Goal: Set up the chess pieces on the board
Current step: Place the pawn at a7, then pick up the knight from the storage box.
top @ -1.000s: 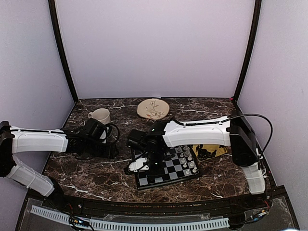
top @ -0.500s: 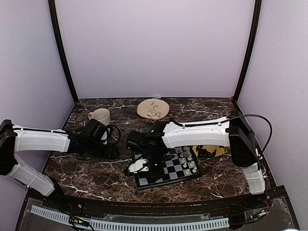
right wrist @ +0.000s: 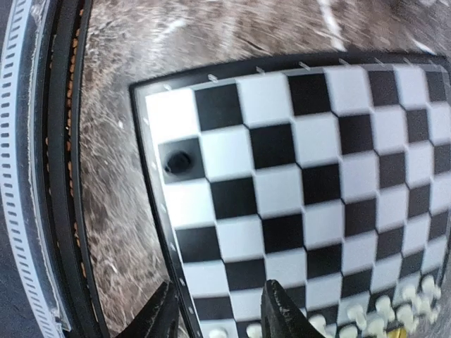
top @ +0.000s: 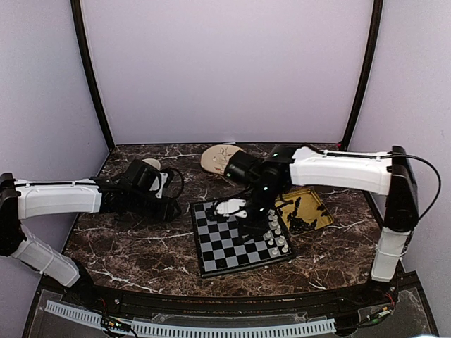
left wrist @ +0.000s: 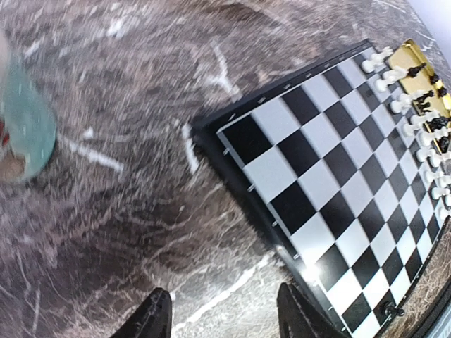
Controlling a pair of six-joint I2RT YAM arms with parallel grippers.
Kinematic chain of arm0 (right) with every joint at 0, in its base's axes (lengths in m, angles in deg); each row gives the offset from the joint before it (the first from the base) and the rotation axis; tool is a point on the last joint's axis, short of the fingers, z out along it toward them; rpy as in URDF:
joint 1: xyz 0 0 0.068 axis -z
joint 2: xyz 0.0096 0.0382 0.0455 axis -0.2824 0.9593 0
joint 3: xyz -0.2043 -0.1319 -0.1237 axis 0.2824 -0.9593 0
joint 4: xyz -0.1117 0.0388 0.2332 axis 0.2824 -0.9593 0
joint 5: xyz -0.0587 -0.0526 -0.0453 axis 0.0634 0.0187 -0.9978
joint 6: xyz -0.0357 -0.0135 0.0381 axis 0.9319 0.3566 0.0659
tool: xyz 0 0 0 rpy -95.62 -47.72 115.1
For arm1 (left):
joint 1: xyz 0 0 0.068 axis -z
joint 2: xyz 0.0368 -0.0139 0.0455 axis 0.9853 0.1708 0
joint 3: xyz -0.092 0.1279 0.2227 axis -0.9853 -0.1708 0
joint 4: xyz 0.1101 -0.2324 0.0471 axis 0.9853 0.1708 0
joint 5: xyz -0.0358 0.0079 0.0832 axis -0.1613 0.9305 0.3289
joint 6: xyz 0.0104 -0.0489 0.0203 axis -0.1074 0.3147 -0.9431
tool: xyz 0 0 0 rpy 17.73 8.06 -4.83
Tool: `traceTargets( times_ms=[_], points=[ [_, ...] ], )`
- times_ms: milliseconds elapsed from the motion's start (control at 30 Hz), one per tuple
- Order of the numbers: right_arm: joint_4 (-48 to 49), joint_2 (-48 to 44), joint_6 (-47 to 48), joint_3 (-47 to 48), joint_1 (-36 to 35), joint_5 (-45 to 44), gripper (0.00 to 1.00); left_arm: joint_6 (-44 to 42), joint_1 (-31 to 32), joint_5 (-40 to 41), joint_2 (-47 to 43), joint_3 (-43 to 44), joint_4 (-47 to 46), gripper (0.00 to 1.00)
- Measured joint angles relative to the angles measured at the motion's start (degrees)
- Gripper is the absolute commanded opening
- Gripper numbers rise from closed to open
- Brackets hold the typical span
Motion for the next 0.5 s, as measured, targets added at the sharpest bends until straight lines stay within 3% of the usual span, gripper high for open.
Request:
traceTargets(
  times_ms=[233, 333, 500],
  points=[
    [5.8, -17.7, -0.9, -15.2, 23.8, 2.0, 0.32, -6.6, 3.2, -1.7, 2.0, 6.1, 0.0, 0.51],
    [8.6, -19.0, -1.9, -19.3, 32.0, 1.1, 0.32, -8.5, 4.8, -2.4, 4.6, 9.2, 0.0, 0.51],
    [11.7, -18.8, -4.0, -23.9, 39.6, -0.4, 0.39, -10.9, 6.8, -3.1, 8.8, 13.1, 0.3, 0.48]
  ],
)
